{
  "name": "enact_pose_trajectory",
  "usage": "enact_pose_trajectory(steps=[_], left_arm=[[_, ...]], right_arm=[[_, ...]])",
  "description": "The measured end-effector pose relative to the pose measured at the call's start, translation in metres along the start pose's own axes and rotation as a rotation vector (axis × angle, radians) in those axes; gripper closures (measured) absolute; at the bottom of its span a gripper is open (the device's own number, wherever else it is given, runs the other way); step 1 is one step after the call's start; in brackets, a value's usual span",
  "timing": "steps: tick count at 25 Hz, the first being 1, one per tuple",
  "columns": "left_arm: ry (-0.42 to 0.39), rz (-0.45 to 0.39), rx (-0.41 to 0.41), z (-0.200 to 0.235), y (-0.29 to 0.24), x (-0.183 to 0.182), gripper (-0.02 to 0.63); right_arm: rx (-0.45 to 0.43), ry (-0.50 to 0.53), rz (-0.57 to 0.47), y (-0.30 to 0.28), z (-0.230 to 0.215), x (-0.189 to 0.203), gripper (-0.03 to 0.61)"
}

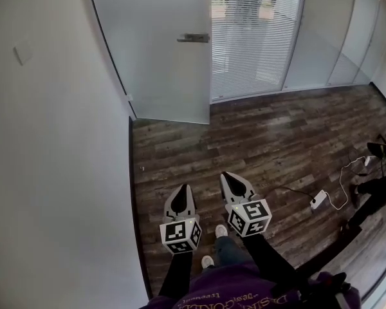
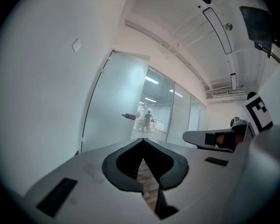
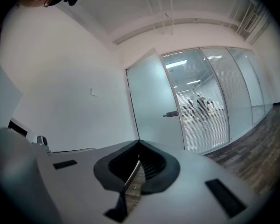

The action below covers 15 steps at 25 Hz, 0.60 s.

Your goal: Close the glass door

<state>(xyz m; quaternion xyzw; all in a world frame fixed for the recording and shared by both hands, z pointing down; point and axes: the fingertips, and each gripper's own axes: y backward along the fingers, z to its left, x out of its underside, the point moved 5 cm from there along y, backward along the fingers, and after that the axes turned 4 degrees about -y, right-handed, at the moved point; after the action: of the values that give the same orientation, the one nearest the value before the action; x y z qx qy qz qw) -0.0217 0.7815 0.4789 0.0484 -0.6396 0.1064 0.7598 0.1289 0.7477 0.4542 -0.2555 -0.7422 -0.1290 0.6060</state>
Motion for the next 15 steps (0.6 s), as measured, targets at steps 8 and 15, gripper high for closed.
enact_pose_trajectory(steps=[8,15], left_arm=[[-0.011,-0.022,-0.008,0.005,-0.084,-0.017,0.612],[-0.01,-0.035,-0.024,0.003,-0.15,-0.031,0.612]], right_arm=[[-0.038,0.006,-0.019,-0.071,-0.047,-0.028,0.581],[-0.069,0.005,-0.007,-0.121,-0.088,-0.05,0.581]])
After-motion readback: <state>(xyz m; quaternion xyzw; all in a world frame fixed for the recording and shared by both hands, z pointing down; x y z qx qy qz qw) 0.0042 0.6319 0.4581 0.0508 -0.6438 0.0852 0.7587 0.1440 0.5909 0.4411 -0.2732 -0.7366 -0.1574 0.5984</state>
